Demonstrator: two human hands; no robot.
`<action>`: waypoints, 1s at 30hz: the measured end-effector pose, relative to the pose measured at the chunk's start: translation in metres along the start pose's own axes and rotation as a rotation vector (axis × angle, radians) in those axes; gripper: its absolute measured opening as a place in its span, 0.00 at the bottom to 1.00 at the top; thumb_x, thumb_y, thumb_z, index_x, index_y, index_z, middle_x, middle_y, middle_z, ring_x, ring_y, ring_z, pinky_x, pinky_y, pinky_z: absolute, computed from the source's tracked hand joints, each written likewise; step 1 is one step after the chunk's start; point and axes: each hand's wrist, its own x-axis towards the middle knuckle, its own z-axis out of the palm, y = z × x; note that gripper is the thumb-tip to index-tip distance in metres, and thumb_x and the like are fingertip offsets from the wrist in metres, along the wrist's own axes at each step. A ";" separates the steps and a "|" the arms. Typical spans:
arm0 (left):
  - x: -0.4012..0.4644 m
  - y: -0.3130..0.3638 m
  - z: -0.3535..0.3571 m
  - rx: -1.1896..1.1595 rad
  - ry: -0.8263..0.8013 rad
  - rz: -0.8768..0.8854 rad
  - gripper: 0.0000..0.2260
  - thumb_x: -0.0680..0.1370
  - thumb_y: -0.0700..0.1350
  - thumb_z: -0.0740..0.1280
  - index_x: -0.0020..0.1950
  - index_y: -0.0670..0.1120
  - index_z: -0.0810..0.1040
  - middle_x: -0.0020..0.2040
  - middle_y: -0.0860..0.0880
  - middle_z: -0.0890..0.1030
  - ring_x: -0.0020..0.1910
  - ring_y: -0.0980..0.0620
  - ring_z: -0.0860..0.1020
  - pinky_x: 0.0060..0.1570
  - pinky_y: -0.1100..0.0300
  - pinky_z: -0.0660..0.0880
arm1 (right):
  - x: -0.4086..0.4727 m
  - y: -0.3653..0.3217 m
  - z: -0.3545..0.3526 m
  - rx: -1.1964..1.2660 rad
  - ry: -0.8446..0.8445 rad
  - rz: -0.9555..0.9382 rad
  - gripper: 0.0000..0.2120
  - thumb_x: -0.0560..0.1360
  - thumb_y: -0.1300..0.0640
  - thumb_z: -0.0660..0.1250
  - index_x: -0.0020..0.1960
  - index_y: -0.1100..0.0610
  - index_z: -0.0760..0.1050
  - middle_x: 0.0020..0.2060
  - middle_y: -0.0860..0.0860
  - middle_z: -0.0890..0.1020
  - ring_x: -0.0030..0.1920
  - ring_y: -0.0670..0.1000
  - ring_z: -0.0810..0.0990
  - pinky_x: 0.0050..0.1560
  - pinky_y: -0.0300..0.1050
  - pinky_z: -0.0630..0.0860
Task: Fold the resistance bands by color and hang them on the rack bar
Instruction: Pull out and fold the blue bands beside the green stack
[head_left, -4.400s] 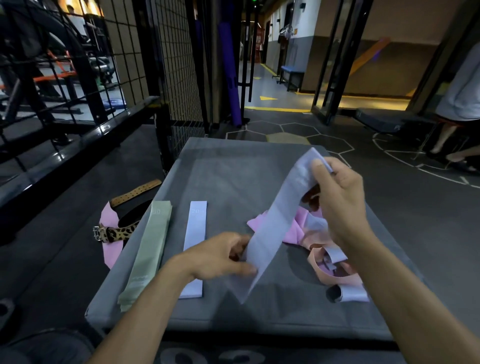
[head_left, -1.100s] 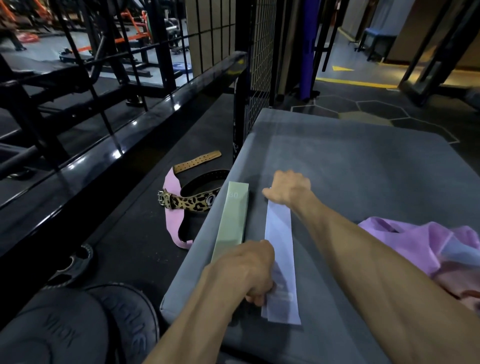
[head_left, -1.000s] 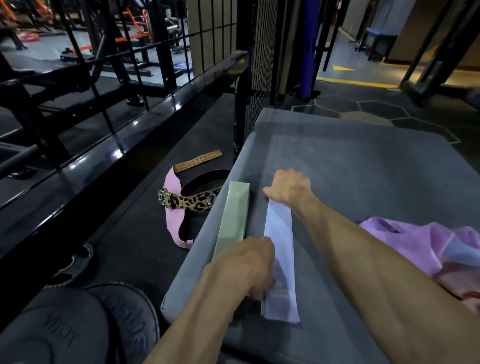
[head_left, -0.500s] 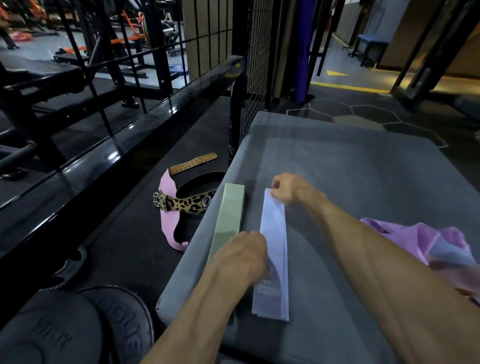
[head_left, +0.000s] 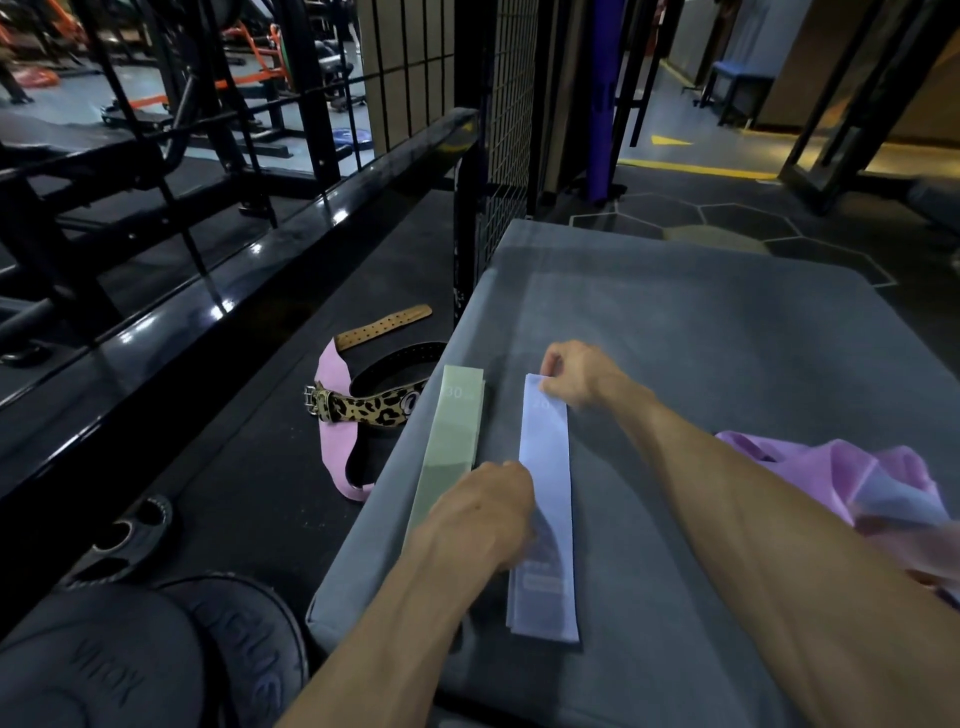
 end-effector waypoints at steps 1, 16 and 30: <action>-0.001 0.000 -0.001 0.010 0.012 0.000 0.14 0.81 0.42 0.67 0.65 0.42 0.70 0.64 0.41 0.75 0.62 0.40 0.76 0.48 0.54 0.70 | 0.000 0.000 0.000 0.035 -0.001 0.011 0.04 0.71 0.60 0.67 0.44 0.52 0.77 0.41 0.51 0.82 0.34 0.53 0.79 0.35 0.42 0.76; -0.032 0.006 0.006 0.218 -0.182 0.410 0.26 0.66 0.50 0.82 0.58 0.51 0.73 0.57 0.49 0.70 0.58 0.47 0.71 0.48 0.51 0.73 | -0.016 -0.001 0.018 0.169 0.131 0.041 0.03 0.74 0.59 0.63 0.45 0.54 0.75 0.43 0.52 0.81 0.44 0.54 0.78 0.42 0.42 0.70; -0.031 -0.007 -0.003 0.098 -0.061 0.517 0.07 0.70 0.48 0.75 0.47 0.51 0.83 0.41 0.55 0.80 0.43 0.50 0.78 0.43 0.54 0.79 | -0.034 0.007 0.017 0.303 0.200 0.036 0.15 0.74 0.66 0.64 0.59 0.57 0.79 0.46 0.50 0.79 0.48 0.51 0.78 0.46 0.34 0.68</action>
